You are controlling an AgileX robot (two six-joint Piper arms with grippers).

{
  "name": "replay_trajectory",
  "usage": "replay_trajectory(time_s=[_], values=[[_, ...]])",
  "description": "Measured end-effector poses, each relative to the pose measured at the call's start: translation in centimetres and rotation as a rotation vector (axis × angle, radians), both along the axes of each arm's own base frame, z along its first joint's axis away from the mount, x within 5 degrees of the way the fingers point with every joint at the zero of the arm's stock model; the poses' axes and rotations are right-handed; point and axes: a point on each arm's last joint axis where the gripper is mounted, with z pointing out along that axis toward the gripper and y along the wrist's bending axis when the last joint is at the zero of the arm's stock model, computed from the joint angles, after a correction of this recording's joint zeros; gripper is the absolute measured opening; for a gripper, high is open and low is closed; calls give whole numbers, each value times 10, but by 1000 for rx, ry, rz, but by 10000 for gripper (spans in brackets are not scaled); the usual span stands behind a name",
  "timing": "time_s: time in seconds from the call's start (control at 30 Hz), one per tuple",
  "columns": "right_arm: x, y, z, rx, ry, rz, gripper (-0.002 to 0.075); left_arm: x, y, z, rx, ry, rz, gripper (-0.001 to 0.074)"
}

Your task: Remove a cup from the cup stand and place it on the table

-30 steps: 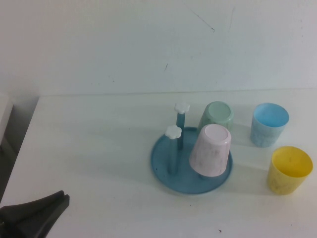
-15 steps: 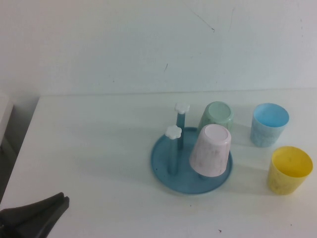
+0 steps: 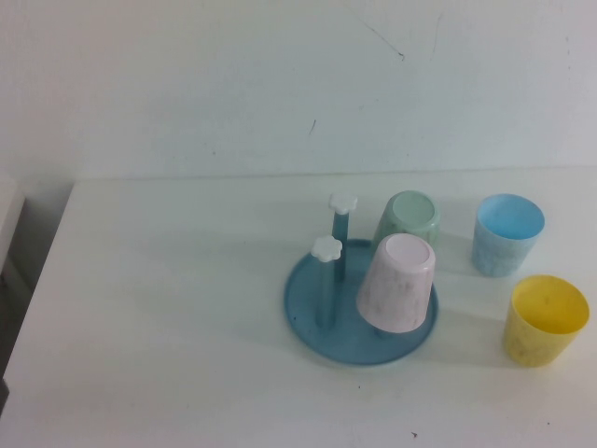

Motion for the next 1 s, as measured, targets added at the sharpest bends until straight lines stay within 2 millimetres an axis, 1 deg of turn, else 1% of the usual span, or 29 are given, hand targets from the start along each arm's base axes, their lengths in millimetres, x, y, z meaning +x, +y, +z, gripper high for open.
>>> replay_trajectory(time_s=[0.13, 0.23, 0.47, 0.7, 1.0], values=[[0, 0, 0, 0, 0, 0, -1, -2, 5, -23, -49, 33, 79, -2], [0, 0, 0, 0, 0, 0, -1, -4, 7, -28, -50, 39, 110, -2], [0, 0, 0, 0, 0, 0, -1, -12, 8, -46, -24, 208, 114, -2], [0, 0, 0, 2, 1, 1, -1, -13, 8, -48, -23, 223, 116, -2], [0, 0, 0, 3, 1, 0, -1, -13, 11, -47, -25, 223, 164, -2]])
